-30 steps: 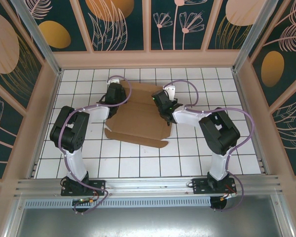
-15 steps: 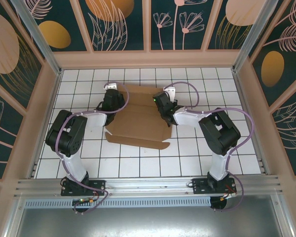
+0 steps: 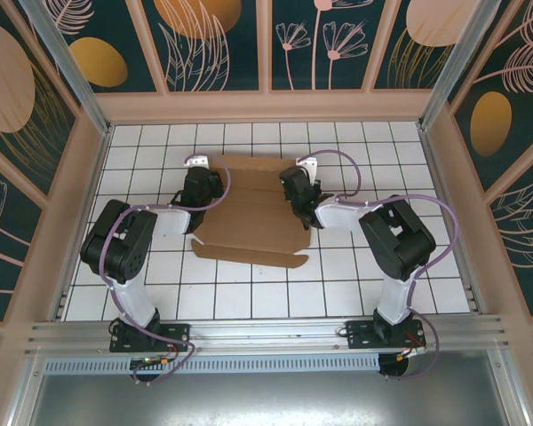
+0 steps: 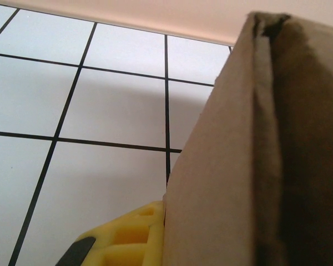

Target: Fold the paper box

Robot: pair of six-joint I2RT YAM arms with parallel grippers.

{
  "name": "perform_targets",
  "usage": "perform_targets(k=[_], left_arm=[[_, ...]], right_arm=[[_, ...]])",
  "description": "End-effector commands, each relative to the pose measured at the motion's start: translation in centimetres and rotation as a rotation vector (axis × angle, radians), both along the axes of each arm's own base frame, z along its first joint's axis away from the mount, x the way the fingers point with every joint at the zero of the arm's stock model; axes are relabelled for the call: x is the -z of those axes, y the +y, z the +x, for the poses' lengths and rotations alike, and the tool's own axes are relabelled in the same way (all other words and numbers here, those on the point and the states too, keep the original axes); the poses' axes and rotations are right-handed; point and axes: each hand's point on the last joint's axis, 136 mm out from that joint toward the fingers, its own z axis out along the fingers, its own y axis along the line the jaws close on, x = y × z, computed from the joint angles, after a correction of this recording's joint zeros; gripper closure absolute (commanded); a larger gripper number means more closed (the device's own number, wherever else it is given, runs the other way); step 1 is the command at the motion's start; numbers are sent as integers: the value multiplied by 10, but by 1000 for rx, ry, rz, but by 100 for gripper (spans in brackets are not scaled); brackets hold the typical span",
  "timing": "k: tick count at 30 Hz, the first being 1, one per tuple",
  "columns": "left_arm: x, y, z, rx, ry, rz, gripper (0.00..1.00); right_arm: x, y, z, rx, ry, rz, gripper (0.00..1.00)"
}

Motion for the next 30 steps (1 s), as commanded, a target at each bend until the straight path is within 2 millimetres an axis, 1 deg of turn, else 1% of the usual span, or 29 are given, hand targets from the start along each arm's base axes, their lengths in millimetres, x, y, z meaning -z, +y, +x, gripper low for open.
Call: perform_targets(k=[1,3,6,7,8,9,11,13,15,17,19,22,24,27,28,30], left_arm=[[19,5,-9,-33,72,-79,100],[19,0,-9,-2,77,-88,100],[14,-3,-9,5,67,-104,100],[12,-3,-9,6,62,-107,98],[9,-4,-9,11,55,-113,88],[6,-5,-10,23,48,-120,82],[-1,-7,-13,40,30,-133,70],[-8,-4,-17,30,6,-146,61],[-11,-1,-21,20,-6,-147,54],[-25,1,-24,20,-35,-153,48],[-33,2,-26,18,-50,-158,43],[-49,2,-31,30,-82,-172,41],[-62,2,-37,48,-112,-191,41],[-78,2,-52,71,-157,-239,41],[-80,3,-57,71,-162,-251,41],[-88,9,-66,57,-173,-273,42]], right_arm=[[43,-19,-18,31,135,-10,100],[45,-17,-19,24,144,-2,100],[39,-16,-19,14,132,10,100],[37,-16,-19,11,128,9,98],[34,-16,-18,8,122,11,94],[30,-16,-18,6,115,14,83],[23,-16,-19,-3,100,27,71],[15,-15,-20,-14,80,40,61],[6,-16,-22,-25,59,50,52],[-4,-16,-24,-37,34,59,45],[-15,-16,-26,-55,7,72,36],[-33,-16,-32,-90,-41,90,25],[-46,-17,-39,-119,-76,102,23],[-66,-21,-49,-149,-130,115,22],[-71,-22,-53,-159,-145,113,23],[-85,-23,-59,-201,-187,88,27]])
